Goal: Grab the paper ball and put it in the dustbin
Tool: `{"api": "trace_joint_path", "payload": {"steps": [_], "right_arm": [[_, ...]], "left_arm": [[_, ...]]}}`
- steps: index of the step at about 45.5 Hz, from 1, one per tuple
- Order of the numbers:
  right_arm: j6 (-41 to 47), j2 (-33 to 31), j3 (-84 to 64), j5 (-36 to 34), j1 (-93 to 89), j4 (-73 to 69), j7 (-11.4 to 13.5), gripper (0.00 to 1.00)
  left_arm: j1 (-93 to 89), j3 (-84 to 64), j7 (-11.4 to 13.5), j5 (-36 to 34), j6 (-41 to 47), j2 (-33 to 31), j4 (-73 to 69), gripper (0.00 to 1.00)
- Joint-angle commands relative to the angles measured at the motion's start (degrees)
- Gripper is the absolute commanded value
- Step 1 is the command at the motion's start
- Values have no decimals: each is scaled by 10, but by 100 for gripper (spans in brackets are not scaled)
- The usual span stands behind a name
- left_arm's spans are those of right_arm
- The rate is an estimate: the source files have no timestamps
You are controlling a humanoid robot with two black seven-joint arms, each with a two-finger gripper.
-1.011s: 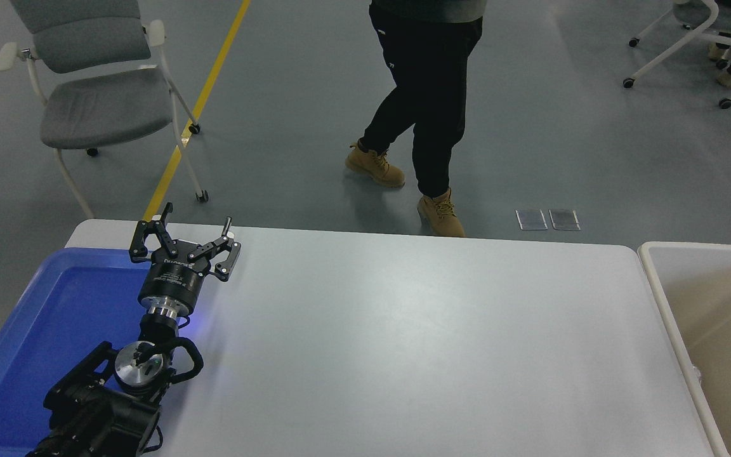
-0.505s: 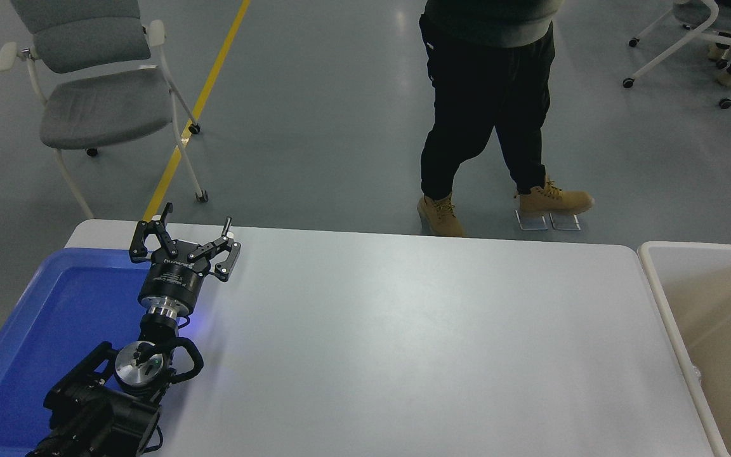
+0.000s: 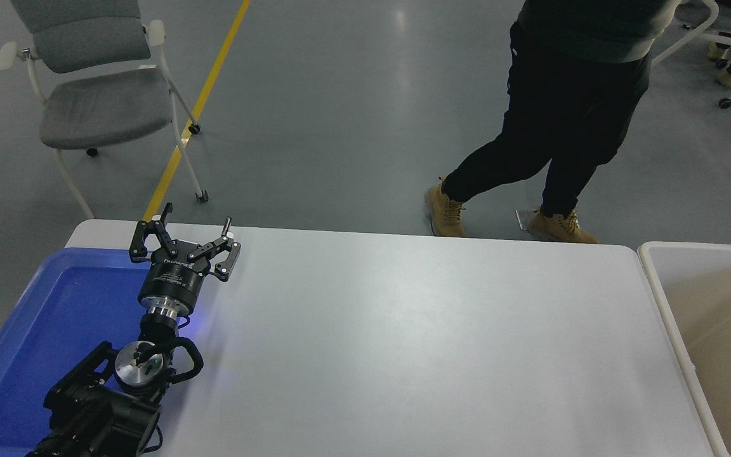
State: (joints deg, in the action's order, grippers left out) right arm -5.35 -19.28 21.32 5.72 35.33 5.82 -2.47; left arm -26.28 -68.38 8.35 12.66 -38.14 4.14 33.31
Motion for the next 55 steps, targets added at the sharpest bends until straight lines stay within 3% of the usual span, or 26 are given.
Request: {"api": "trace_joint_path", "payload": {"steps": [1, 7, 17, 25, 33, 45, 55], "right_arm": [[3, -1, -17, 0, 43, -5, -1, 100], [-1, -11, -15, 0, 67, -64, -1, 100], [5, -79, 3, 0, 80, -277, -3, 100], [10, -106, 126, -1, 78, -418, -3, 100], [64, -63, 238, -13, 76, -440, -3, 100], [146, 14, 259, -156, 72, -429, -3, 100], [204, 67, 270, -169, 51, -416, -3, 100]], "left_arm": [[0, 0, 0, 0, 0, 0, 0, 99], [0, 0, 0, 0, 0, 0, 0, 99], [0, 0, 0, 0, 0, 0, 0, 99], [0, 0, 0, 0, 0, 0, 0, 99], [0, 0, 0, 0, 0, 0, 0, 99], [0, 1, 0, 0, 0, 0, 0, 99], [0, 1, 0, 0, 0, 0, 0, 99]]}}
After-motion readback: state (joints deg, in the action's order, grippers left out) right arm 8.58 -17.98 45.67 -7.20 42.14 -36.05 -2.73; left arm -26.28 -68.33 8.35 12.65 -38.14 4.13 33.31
